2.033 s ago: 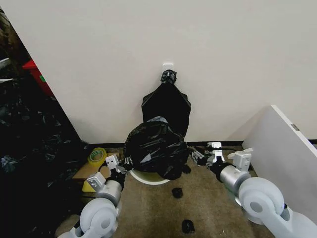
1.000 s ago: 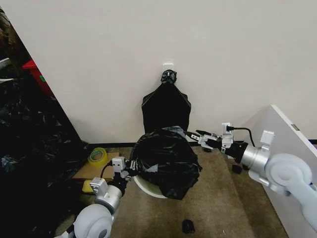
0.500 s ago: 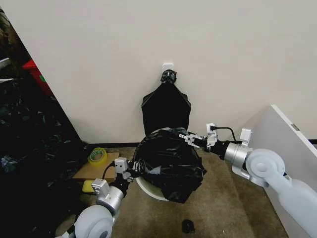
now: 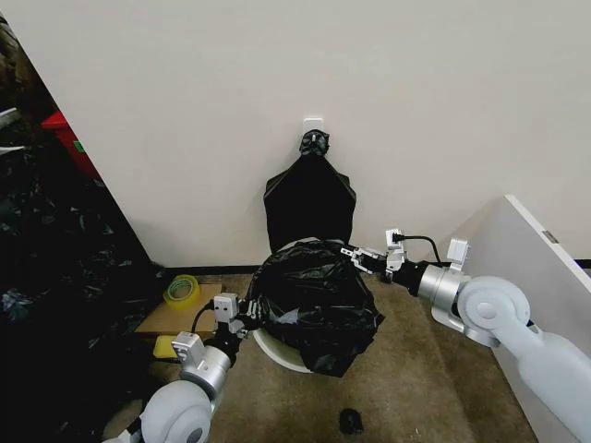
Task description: Place the garbage bag over the trash bin.
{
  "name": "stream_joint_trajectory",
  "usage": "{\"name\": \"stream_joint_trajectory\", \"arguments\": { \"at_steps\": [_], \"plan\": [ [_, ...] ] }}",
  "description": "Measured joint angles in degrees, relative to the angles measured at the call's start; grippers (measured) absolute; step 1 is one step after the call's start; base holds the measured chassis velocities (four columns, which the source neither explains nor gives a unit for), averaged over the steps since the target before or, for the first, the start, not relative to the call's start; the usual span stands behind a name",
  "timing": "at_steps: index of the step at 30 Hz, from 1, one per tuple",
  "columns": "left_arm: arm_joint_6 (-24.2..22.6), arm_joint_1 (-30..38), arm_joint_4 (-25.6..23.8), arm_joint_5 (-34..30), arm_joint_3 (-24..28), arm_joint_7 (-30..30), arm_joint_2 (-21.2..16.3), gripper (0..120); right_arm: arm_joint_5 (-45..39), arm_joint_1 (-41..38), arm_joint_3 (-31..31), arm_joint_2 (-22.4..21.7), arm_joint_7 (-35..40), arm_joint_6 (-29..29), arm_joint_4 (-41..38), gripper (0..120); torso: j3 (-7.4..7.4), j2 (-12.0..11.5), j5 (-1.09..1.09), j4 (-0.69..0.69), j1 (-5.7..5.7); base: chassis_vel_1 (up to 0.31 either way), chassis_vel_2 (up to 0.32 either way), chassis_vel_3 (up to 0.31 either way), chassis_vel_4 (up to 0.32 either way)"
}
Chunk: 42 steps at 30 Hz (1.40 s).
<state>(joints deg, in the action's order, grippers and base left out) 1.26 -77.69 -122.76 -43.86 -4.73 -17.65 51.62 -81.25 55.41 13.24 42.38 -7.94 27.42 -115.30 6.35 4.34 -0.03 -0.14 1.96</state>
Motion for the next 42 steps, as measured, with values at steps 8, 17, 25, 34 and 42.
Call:
{"name": "stream_joint_trajectory", "arguments": {
  "at_steps": [8, 17, 25, 34, 42],
  "plan": [
    [0.31, -0.30, -0.38, 1.47, 0.08, 0.37, 0.02, 0, 2.49, -1.20, -1.51, -1.18, 0.14, -0.39, 0.85, 0, 0.00, 0.00, 0.00, -0.01, 0.00, 0.000, 0.000, 0.000, 0.000],
    [0.70, -1.13, -1.63, 2.98, 0.40, 1.76, -0.34, 0, 8.03, -3.88, -5.78, -1.13, -1.14, -0.56, 3.64, 0, 0.00, 0.00, 0.02, 0.02, 0.00, 0.000, 0.000, 0.000, 0.000],
    [0.91, -0.60, -1.82, 4.62, 0.73, 3.76, -1.75, 0, 11.57, -3.96, -6.48, -2.39, -2.10, -0.97, 4.64, 0, 0.00, 0.00, -0.01, 0.00, 0.00, 0.000, 0.000, 0.000, 0.000],
    [1.04, -0.42, -1.39, 5.58, 0.88, 4.25, -1.56, 0, 14.29, -2.70, -6.48, -2.95, -2.33, -1.73, 5.38, 0, 0.00, 0.00, 0.00, 0.00, 0.00, 0.000, 0.000, 0.000, 0.000],
    [1.06, -1.01, -1.05, 5.24, 0.72, 3.89, -1.23, 0, 14.57, 0.03, -3.11, -4.30, -5.53, -1.93, 4.52, 21, 0.00, 0.00, 0.00, -0.01, 0.00, 0.000, 0.000, 0.000, 0.000]
  ]
}}
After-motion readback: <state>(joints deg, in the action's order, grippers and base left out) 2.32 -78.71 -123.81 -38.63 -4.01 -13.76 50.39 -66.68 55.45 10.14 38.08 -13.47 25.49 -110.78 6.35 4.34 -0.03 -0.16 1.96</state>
